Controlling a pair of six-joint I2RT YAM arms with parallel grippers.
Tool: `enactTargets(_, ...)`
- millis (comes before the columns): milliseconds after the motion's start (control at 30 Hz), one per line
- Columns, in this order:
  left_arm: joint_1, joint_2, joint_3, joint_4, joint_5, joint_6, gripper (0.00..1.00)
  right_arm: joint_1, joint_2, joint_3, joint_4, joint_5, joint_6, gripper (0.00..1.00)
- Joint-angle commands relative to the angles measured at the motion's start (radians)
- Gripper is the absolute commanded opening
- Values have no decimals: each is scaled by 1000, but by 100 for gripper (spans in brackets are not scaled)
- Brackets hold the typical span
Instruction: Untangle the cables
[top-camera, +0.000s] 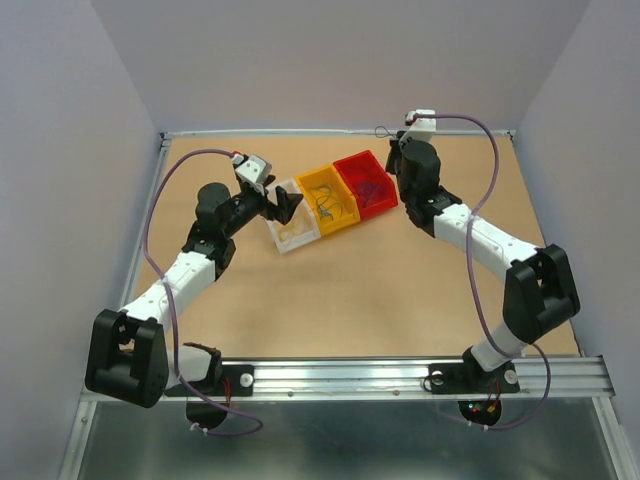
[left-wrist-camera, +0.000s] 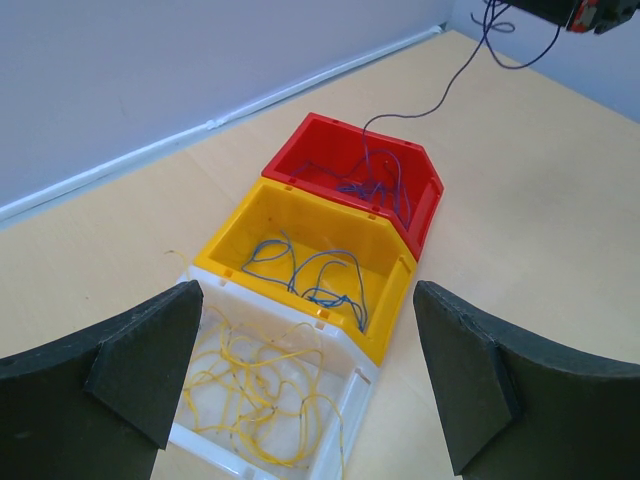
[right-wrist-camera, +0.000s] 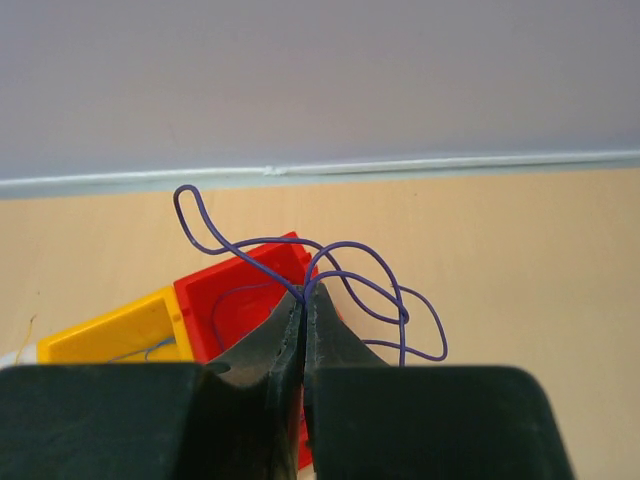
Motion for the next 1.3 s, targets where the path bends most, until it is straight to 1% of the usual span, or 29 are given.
enactTargets(0, 1, 7, 10, 52, 16, 16, 99, 7, 41, -19, 32, -81, 67, 1)
enactTargets(100, 0, 7, 12, 49, 18, 15, 99, 10, 84, 1, 3, -109, 87, 1)
enactTargets(233, 1, 1, 9, 49, 21, 16, 99, 10, 170, 26, -35, -182, 127, 1)
enactTargets(333, 0, 0, 9, 49, 24, 16, 99, 4, 267, 70, -84, -285, 182, 1)
enactTargets(433, 0, 0, 9, 47, 28, 15, 99, 0, 363, 105, -142, -329, 215, 1)
enactTargets(467, 0, 1, 9, 46, 31, 16, 99, -5, 412, 134, -156, -345, 237, 0)
enactTargets(567, 0, -2, 12, 46, 35, 13, 99, -39, 486, 190, -224, -389, 264, 1)
enactTargets(600, 0, -2, 10, 44, 36, 13, 99, -49, 535, 235, -250, -406, 271, 0)
enactTargets(633, 0, -3, 9, 44, 35, 13, 99, -72, 566, 266, -309, -447, 278, 1)
enactTargets(733, 0, -6, 9, 43, 42, 15, 99, -92, 639, 351, -409, -481, 291, 1)
enactTargets(800, 0, -5, 9, 44, 45, 15, 99, -91, 641, 359, -420, -489, 287, 0)
enactTargets(900, -2, -6, 7, 44, 48, 13, 99, -88, 597, 337, -419, -480, 273, 3)
enactTargets(967, -2, -8, 7, 44, 47, 15, 99, -77, 536, 311, -419, -437, 253, 8)
enactTargets(1000, -2, -8, 7, 44, 47, 18, 99, -63, 516, 303, -419, -420, 247, 17)
enactTargets(1033, -2, -9, 7, 44, 47, 18, 99, -54, 491, 285, -414, -403, 241, 21)
enactTargets(1133, -2, -9, 6, 44, 42, 24, 99, -17, 404, 257, -399, -342, 216, 29)
enactTargets(1167, -2, -11, 4, 44, 36, 27, 99, -8, 364, 239, -394, -313, 206, 30)
enactTargets(1267, -3, -19, 1, 44, 35, 38, 99, 18, 312, 218, -382, -270, 193, 34)
